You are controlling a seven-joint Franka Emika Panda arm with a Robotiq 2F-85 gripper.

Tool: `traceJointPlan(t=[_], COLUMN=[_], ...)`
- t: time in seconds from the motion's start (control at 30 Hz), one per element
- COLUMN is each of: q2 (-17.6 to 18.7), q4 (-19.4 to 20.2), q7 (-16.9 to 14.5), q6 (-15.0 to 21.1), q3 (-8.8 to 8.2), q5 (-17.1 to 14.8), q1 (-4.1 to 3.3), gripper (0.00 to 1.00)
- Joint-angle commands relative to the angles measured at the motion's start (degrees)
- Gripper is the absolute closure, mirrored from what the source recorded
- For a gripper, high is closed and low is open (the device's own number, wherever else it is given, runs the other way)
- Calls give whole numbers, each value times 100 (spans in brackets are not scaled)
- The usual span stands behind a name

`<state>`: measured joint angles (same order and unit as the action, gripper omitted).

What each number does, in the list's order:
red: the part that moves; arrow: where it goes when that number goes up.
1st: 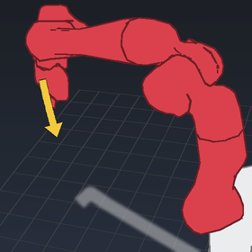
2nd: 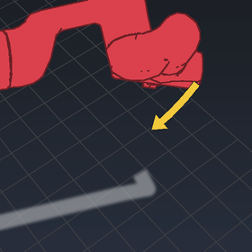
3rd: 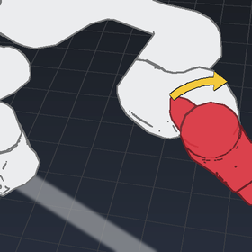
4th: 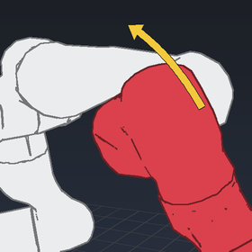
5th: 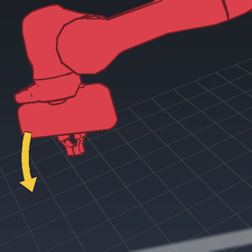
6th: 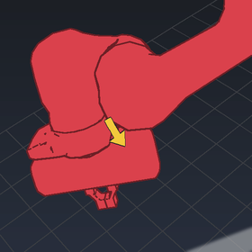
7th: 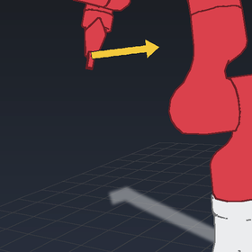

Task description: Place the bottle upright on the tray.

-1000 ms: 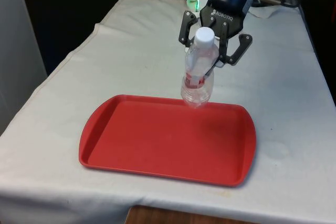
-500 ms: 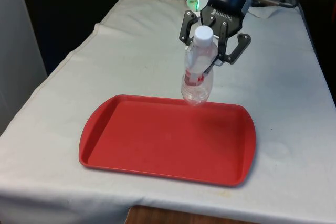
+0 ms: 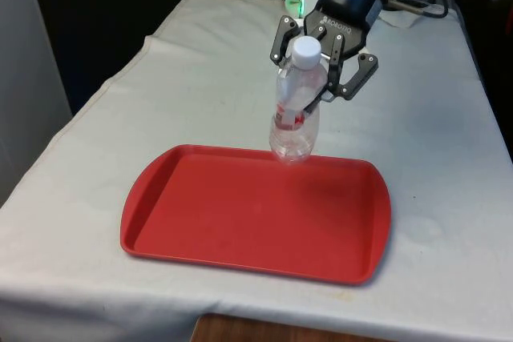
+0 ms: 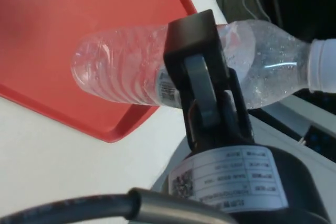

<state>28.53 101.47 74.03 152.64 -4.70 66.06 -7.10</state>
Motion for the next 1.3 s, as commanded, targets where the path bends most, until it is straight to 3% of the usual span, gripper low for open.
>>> traceJointPlan(t=[0.0, 0.03, 0.07, 0.1, 0.33, 0.37, 0.4, 0.6, 0.63, 0.67, 0.7, 0.73, 0.87, 0.93, 1.17, 1.2, 1.27], q2=[0, 0, 0, 0, -23, 6, -23, -57, -17, -17, -74, -92, -138, -126, -172, -126, -206], q4=[-52, -52, 0, -52, 0, 29, 11, 92, 86, 97, 126, 172, 275, 298, 338, 304, 372], q7=[258, 321, 103, 378, 865, 676, 922, 1266, 1094, 1140, 1364, 1450, 1570, 1421, 1530, 1421, 1599], q6=[6, -6, -23, -23, -160, -166, -178, -321, -327, -344, -361, -401, -435, -464, -481, -493, -516], q3=[-86, -86, 0, -86, -69, 0, -69, -57, 0, 0, -52, -46, -23, 11, -11, 11, -29], q5=[241, 298, 109, 355, 848, 682, 905, 1232, 1077, 1117, 1312, 1381, 1467, 1335, 1438, 1335, 1501], q1=[-69, -74, 0, -74, -80, -23, -86, -109, -57, -57, -120, -126, -120, -92, -120, -92, -143], gripper=[66, 66, 66, 66, 66, 66, 66, 66, 66, 66, 66, 66, 66, 66, 66, 66, 66])
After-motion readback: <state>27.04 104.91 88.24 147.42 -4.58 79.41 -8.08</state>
